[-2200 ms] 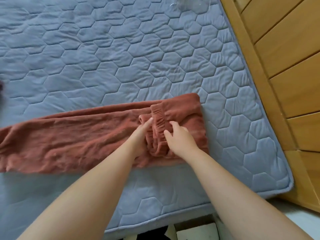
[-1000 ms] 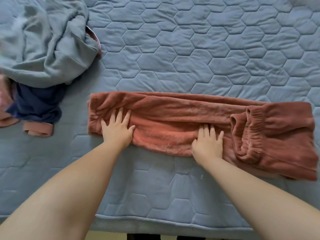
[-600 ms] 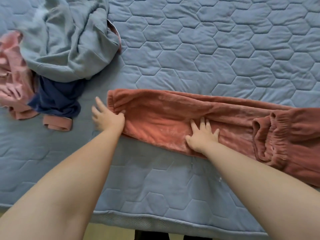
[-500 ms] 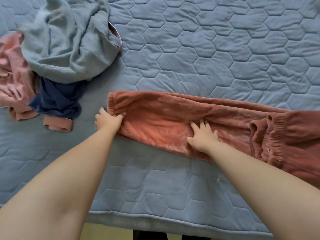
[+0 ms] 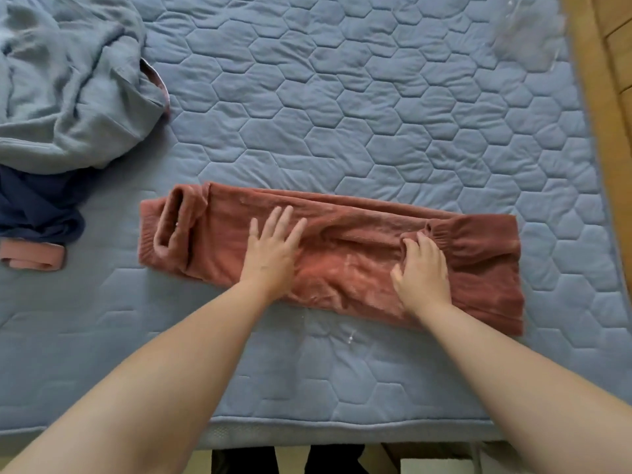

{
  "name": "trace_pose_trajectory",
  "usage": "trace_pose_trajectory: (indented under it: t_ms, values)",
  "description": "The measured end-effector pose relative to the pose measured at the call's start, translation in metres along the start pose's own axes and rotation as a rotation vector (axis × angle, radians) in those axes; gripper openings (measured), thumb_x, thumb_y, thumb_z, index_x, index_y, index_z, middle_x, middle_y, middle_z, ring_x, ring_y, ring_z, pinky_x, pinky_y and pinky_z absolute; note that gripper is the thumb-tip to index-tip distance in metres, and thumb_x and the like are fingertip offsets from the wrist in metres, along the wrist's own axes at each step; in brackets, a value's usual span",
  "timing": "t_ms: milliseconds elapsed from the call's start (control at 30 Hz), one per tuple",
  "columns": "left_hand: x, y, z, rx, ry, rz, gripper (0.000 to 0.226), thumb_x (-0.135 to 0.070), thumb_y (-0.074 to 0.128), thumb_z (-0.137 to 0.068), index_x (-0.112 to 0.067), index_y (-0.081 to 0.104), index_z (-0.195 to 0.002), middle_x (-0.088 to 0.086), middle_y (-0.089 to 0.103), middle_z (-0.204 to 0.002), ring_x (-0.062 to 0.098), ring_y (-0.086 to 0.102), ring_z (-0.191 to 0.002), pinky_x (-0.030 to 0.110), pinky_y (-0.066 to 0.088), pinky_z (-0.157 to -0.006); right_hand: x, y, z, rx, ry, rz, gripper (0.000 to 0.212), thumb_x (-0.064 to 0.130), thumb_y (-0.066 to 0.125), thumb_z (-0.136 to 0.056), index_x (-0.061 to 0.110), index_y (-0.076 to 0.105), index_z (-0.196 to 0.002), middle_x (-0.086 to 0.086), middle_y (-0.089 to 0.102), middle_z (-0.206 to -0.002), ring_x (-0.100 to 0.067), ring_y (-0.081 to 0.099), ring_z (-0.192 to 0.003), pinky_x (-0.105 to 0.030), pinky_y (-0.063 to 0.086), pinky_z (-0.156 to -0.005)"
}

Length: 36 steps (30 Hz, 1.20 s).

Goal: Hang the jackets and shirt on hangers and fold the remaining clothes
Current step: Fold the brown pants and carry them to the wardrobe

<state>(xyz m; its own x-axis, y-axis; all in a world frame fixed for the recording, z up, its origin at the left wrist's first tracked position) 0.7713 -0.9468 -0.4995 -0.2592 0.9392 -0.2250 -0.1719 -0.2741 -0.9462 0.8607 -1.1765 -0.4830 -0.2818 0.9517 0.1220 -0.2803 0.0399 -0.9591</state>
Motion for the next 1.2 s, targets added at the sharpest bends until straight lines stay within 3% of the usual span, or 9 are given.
trace_pose_trajectory:
  t_ms: [167, 333, 467, 567, 733, 867, 967, 1067, 1200]
  values:
    - [-0.157, 0.032, -0.012, 0.174, 0.26, 0.346, 0.066, -0.006, 0.048, -0.082, -0.018, 0.037, -0.146, 0.008, 0.03, -0.154, 0.029, 0.031, -0.137, 0.039, 0.029, -0.111, -0.11, -0.026, -0.007, -0.049, 0.294, 0.006, 0.054, 0.018, 0.05, -0.092, 0.006, 0.034, -0.142, -0.018, 0.021, -0.155, -0.032, 0.02, -0.142, -0.044, 0.016, -0.116]
    - [-0.263, 0.064, -0.009, 0.212, 0.529, 0.158, 0.062, -0.026, 0.04, -0.097, -0.029, 0.013, -0.153, -0.002, 0.005, -0.161, 0.022, 0.006, -0.147, 0.048, 0.011, -0.116, -0.209, -0.016, 0.005, -0.036, 0.63, -0.367, 0.074, 0.031, 0.061, -0.088, 0.002, 0.026, -0.146, -0.02, 0.025, -0.153, -0.033, 0.026, -0.14, -0.039, 0.02, -0.115]
    - [-0.269, 0.105, -0.022, 0.461, 0.393, 0.176, 0.059, -0.036, 0.036, -0.101, -0.023, 0.013, -0.153, -0.005, 0.001, -0.161, 0.015, -0.002, -0.147, 0.046, 0.011, -0.118, -0.243, 0.015, 0.013, 0.143, 0.762, -0.785, 0.07, 0.037, 0.067, -0.086, -0.001, 0.039, -0.137, -0.015, 0.047, -0.14, -0.028, 0.045, -0.129, -0.029, 0.034, -0.103]
    - [-0.268, 0.113, -0.028, 0.535, 0.324, 0.376, 0.056, -0.019, 0.04, -0.098, -0.019, 0.021, -0.151, -0.003, 0.008, -0.161, 0.014, 0.001, -0.147, 0.048, 0.011, -0.118, -0.244, 0.022, 0.021, 0.181, 0.834, -1.019, 0.053, 0.032, 0.072, -0.081, 0.005, 0.056, -0.124, -0.012, 0.06, -0.126, -0.027, 0.059, -0.109, -0.029, 0.044, -0.089]
    - [-0.252, 0.097, -0.034, 0.542, -0.105, 0.956, 0.052, 0.003, 0.037, -0.089, -0.016, 0.054, -0.134, 0.005, 0.049, -0.142, 0.019, 0.042, -0.131, 0.026, 0.03, -0.111, -0.198, -0.04, 0.034, -0.197, 0.768, -0.639, 0.031, 0.029, 0.066, -0.076, 0.009, 0.061, -0.099, -0.014, 0.067, -0.104, -0.035, 0.061, -0.1, -0.034, 0.045, -0.08]
    - [-0.219, 0.084, -0.029, 0.616, -0.53, 1.635, 0.025, -0.028, 0.044, -0.097, -0.021, 0.065, -0.11, 0.001, 0.066, -0.102, 0.015, 0.057, -0.092, 0.031, 0.04, -0.083, -0.104, -0.078, 0.028, -0.234, 0.522, -0.648, 0.029, 0.034, 0.065, -0.078, 0.018, 0.057, -0.101, -0.009, 0.068, -0.1, -0.034, 0.061, -0.097, -0.036, 0.047, -0.079]
    - [-0.154, 0.066, -0.023, 0.517, -0.707, 1.964, 0.057, -0.056, 0.03, -0.097, -0.012, 0.066, -0.1, 0.009, 0.062, -0.096, 0.024, 0.059, -0.086, 0.035, 0.042, -0.076, -0.022, -0.084, 0.02, -0.06, 0.202, -0.831, 0.035, 0.032, 0.067, -0.081, 0.025, 0.059, -0.114, 0.004, 0.068, -0.095, -0.018, 0.063, -0.092, -0.031, 0.049, -0.083]
    - [-0.084, 0.055, -0.011, 0.434, -0.761, 1.949, 0.078, -0.07, 0.034, -0.088, -0.004, 0.067, -0.113, 0.022, 0.066, -0.113, 0.033, 0.066, -0.101, 0.043, 0.047, -0.089, 0.023, -0.069, 0.013, 0.112, 0.059, -0.933, 0.027, 0.025, 0.061, -0.088, 0.017, 0.063, -0.114, 0.002, 0.066, -0.089, -0.018, 0.063, -0.088, -0.03, 0.048, -0.087]
    - [-0.03, 0.047, -0.007, 0.269, -0.648, 1.565, 0.071, -0.063, 0.071, -0.07, -0.014, 0.062, -0.121, 0.01, 0.069, -0.113, 0.028, 0.064, -0.109, 0.045, 0.048, -0.099, -0.002, -0.027, 0.003, 0.048, 0.232, -0.758, 0.033, 0.021, 0.06, -0.086, 0.009, 0.059, -0.117, -0.009, 0.059, -0.112, -0.024, 0.056, -0.108, -0.028, 0.041, -0.095]
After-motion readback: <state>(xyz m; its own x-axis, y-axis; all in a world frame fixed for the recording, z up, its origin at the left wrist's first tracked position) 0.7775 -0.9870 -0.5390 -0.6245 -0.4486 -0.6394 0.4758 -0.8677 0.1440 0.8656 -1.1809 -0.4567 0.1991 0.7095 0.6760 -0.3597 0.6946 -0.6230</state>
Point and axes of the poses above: each hand's wrist, its own z-axis away from the middle knuckle, its own y-axis out of the palm, x = y × z, the point moved 9 cm from there along -z, towards the middle knuckle
